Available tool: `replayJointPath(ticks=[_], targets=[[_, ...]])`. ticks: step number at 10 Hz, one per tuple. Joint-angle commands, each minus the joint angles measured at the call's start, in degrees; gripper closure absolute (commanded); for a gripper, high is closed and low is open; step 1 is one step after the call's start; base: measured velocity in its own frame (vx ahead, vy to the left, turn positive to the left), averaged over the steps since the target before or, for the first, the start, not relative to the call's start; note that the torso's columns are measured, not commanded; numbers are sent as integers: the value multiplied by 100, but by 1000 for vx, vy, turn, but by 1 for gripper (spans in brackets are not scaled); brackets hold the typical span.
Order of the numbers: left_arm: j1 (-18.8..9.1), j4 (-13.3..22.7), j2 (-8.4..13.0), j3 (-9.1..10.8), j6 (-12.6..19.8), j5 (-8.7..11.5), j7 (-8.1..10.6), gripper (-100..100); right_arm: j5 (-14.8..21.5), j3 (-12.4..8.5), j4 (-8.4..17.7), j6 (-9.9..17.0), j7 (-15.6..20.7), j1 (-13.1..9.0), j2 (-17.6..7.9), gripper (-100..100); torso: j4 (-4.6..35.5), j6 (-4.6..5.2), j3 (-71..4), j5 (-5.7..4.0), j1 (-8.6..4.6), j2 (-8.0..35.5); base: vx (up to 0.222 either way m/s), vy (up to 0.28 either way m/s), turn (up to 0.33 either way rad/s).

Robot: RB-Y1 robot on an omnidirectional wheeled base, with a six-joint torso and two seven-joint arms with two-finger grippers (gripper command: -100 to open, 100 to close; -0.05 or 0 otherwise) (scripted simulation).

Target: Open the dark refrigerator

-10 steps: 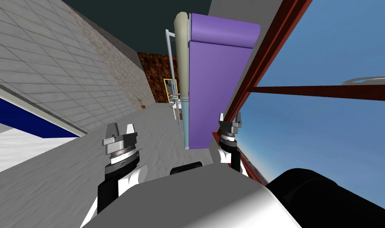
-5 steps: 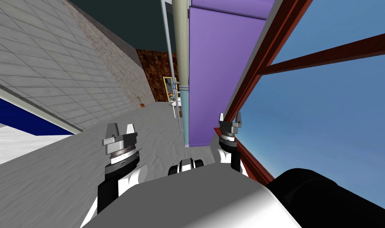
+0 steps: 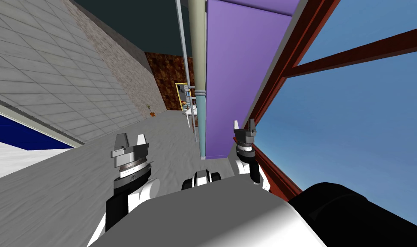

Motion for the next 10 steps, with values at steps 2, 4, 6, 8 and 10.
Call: replayJointPath(ticks=[2,4,6,8,10], targets=[[0,0,0,0,0,0,0,0,596,-9,-22,-170,37,-260,-333,-100,1,0,2,-6,-20,5,39,67,-39],[0,0,1,1,0,0,0,0,892,-4,-20,-249,60,-395,-430,-100,3,1,5,-7,-23,10,30,54,-36],[0,0,0,0,0,0,0,0,1177,0,-19,-336,85,-541,-516,-100,2,1,3,-2,-8,7,32,67,-48],[0,0,0,0,0,0,0,0,1504,2,-18,-428,111,-698,-595,-100,1,0,2,-3,-11,5,30,68,-52],[0,0,0,0,0,0,0,0,1836,1,-15,-526,138,-865,-669,-100,2,0,3,-3,-10,5,39,86,-59]])
